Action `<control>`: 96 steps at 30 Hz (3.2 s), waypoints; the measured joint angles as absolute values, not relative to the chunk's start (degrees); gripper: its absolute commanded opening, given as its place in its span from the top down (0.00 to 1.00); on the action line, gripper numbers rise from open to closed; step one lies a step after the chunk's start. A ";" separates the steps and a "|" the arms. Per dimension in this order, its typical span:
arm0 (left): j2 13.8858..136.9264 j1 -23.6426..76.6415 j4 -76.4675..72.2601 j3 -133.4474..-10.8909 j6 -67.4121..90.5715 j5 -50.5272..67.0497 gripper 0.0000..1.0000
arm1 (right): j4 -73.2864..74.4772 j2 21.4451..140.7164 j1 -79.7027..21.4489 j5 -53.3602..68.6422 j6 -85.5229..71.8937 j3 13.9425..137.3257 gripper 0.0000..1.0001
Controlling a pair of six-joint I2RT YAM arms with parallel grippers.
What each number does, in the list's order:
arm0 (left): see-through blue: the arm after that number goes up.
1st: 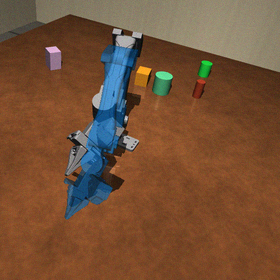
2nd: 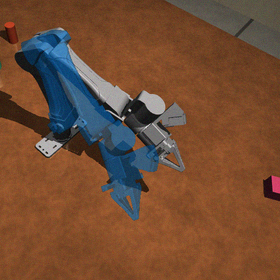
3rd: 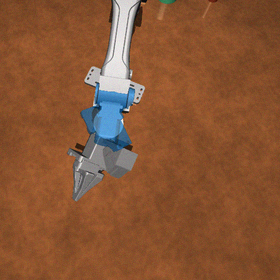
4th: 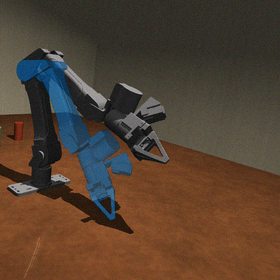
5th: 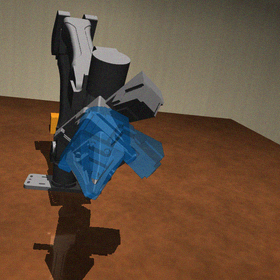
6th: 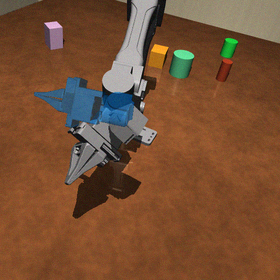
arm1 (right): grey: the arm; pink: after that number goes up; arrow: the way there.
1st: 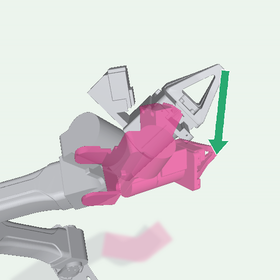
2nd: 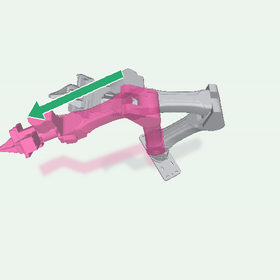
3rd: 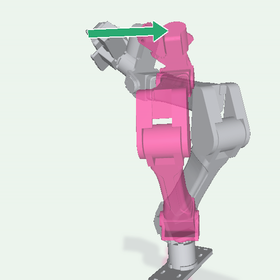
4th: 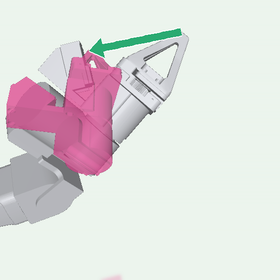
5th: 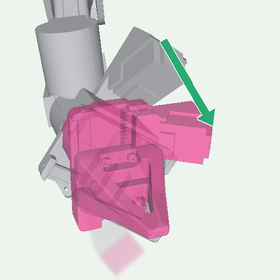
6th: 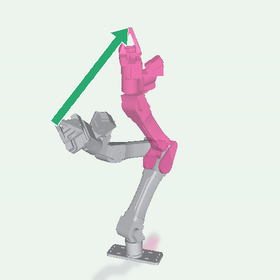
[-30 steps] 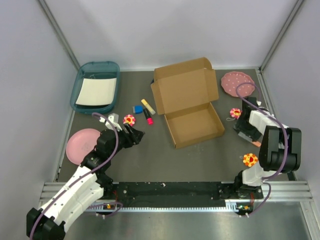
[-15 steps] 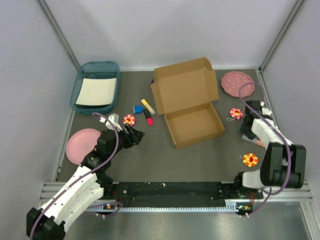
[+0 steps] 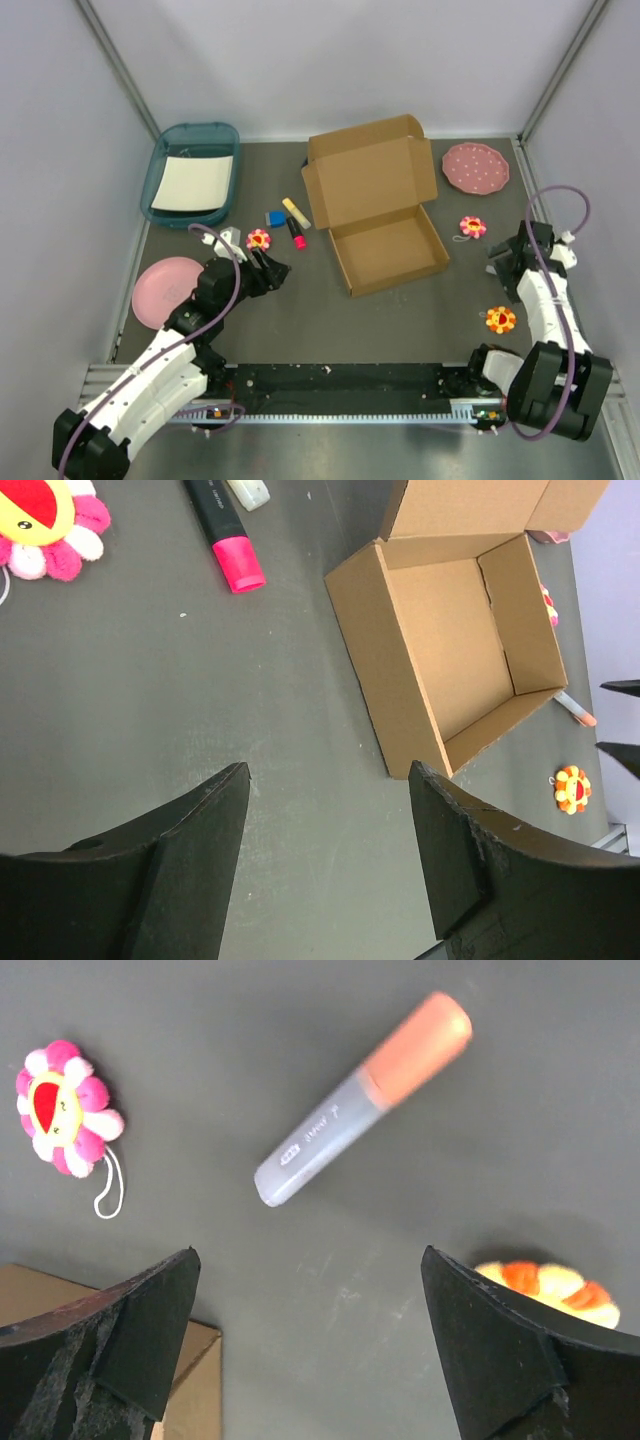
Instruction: Fold the paper box
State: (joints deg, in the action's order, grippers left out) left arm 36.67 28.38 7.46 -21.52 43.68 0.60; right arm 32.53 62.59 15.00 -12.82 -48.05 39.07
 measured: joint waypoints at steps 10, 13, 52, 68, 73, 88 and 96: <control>36.38 28.95 7.49 -21.52 44.05 0.60 0.30 | 31.94 67.40 16.25 -13.82 -66.22 35.20 0.05; 35.79 28.95 7.66 -21.52 44.05 0.60 0.30 | 31.66 70.24 16.49 -15.20 -67.77 35.86 0.09; 36.86 29.30 8.21 -21.52 44.01 -0.97 0.30 | 28.40 68.45 17.61 -15.90 -49.12 43.31 1.00; 36.36 29.32 10.68 -24.36 42.44 -3.68 0.29 | 26.72 65.65 -16.53 -9.21 -37.36 59.02 1.00; 35.46 29.32 12.14 -24.56 42.17 -4.49 0.29 | 26.68 80.34 -22.31 -5.87 -33.06 64.60 0.99; 33.28 29.32 16.71 -24.56 42.30 -6.96 0.29 | 30.50 96.38 -26.83 -3.66 -29.32 71.70 0.34; 33.28 29.32 17.28 -24.56 42.30 -6.94 0.29 | 31.99 85.71 -26.11 -13.45 -27.00 69.36 0.34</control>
State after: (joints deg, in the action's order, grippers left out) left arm 33.28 29.32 17.28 -24.56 42.30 -6.94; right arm 31.99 85.71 -26.11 -13.45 -27.00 69.36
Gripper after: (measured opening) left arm 0.709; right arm 0.663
